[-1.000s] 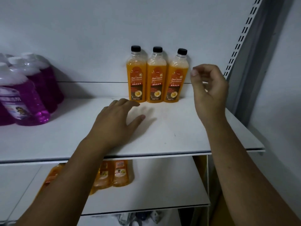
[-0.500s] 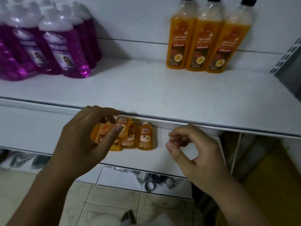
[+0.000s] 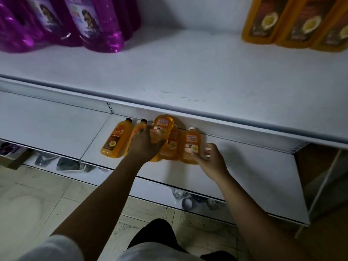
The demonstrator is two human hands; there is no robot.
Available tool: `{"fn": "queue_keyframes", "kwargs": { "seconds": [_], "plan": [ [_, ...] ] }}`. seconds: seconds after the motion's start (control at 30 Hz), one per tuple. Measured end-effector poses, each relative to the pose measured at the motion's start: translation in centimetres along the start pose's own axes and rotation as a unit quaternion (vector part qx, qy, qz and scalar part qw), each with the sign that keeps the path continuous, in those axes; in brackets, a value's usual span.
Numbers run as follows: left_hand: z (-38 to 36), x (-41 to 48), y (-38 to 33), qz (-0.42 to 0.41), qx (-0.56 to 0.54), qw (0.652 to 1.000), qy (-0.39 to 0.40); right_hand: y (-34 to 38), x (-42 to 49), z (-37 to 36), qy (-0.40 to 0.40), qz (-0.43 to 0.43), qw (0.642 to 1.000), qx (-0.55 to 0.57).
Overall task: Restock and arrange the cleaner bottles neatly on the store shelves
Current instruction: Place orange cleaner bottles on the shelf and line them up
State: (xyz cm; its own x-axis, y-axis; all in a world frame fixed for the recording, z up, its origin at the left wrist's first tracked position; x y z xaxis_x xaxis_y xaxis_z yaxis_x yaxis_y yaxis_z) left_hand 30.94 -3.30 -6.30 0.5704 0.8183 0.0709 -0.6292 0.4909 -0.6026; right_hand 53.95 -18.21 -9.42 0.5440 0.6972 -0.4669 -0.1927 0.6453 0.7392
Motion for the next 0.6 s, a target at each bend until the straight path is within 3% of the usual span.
{"fn": "queue_keyframes", "kwargs": {
  "seconds": [0.13,0.27,0.47,0.6],
  "plan": [
    [-2.8,3.9,2.2,0.059,-0.093,0.994,-0.012,-3.0,4.8,-4.2,-0.017,-0.059,0.997,0.056],
    [-3.9,4.9,2.5,0.089,-0.166,0.982,-0.022,-3.3,6.3,-5.9,-0.03,-0.069,0.996,0.039],
    [-3.4,2.4,4.5,0.125,-0.254,0.959,0.025,-5.2,4.3,-4.7,0.146,-0.146,0.978,-0.003],
    [-2.2,-1.8,3.5,0.127,-0.292,0.947,0.052,-6.7,-0.3,-2.8,0.255,-0.227,0.922,0.184]
  ]
}}
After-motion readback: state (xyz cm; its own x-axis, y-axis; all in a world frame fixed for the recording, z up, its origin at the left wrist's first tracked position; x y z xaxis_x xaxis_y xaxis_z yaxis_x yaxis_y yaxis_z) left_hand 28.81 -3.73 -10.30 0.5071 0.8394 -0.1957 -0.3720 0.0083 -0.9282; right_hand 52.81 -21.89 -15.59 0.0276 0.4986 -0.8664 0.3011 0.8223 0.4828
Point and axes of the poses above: each hand's wrist, its own x-axis towards the middle knuckle, its own z-axis out of the back of the hand, y = z × x, the point moved 5 cm from there along x, towards the middle knuckle, and after that the axes turned 15 degrees about -z, right-handed, at the moved point
